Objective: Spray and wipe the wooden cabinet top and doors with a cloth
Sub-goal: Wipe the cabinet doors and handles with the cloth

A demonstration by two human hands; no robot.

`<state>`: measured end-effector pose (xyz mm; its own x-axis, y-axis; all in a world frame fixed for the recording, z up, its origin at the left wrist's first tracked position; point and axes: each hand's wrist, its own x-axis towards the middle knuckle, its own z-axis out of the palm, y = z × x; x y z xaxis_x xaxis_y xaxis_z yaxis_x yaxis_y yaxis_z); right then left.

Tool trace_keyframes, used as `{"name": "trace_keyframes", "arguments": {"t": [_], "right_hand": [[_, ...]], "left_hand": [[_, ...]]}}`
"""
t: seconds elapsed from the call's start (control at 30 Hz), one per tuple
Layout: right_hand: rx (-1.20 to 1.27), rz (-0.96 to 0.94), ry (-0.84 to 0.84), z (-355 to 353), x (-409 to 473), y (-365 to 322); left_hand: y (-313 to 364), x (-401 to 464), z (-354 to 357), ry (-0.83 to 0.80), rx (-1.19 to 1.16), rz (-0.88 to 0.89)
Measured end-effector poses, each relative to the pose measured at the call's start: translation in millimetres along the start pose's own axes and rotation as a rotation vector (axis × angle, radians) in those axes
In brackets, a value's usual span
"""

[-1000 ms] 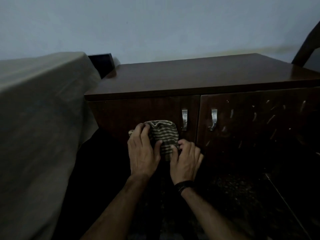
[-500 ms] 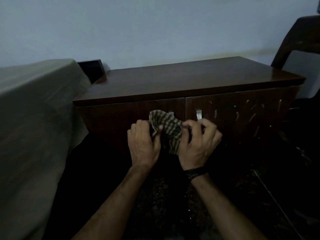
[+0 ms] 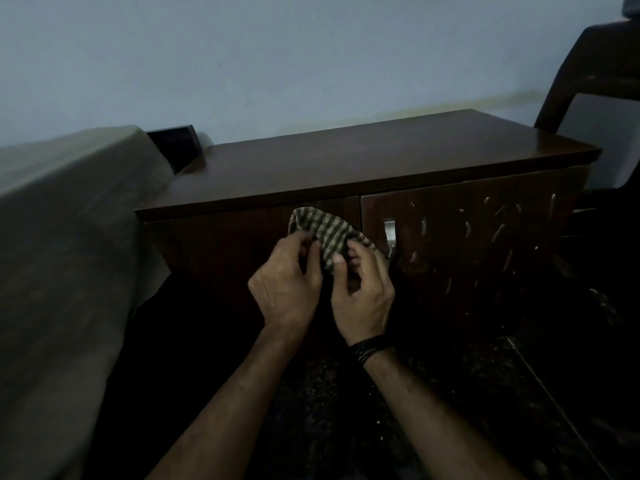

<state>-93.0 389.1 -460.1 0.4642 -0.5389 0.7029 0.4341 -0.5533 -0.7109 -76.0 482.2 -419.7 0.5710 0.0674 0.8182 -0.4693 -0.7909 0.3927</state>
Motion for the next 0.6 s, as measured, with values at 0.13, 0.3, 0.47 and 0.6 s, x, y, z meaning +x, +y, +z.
{"name": "trace_keyframes", "arguments": {"t": [0.13,0.3,0.47,0.6], "right_hand": [[0.006,-0.007,0.043,4,8,-7],[0.048,0.048,0.084,5,30,-19],[0.070,0.058,0.027,-3,29,-13],[0.136,0.126,0.031,-3,17,-7]], "left_hand": [[7,2,-2,-0.017,-0.012,0.033],[18,14,-8,-0.113,0.004,-0.111],[16,13,-6,-0.158,-0.127,-0.226],[3,-1,5,-0.171,-0.331,-0.229]]}}
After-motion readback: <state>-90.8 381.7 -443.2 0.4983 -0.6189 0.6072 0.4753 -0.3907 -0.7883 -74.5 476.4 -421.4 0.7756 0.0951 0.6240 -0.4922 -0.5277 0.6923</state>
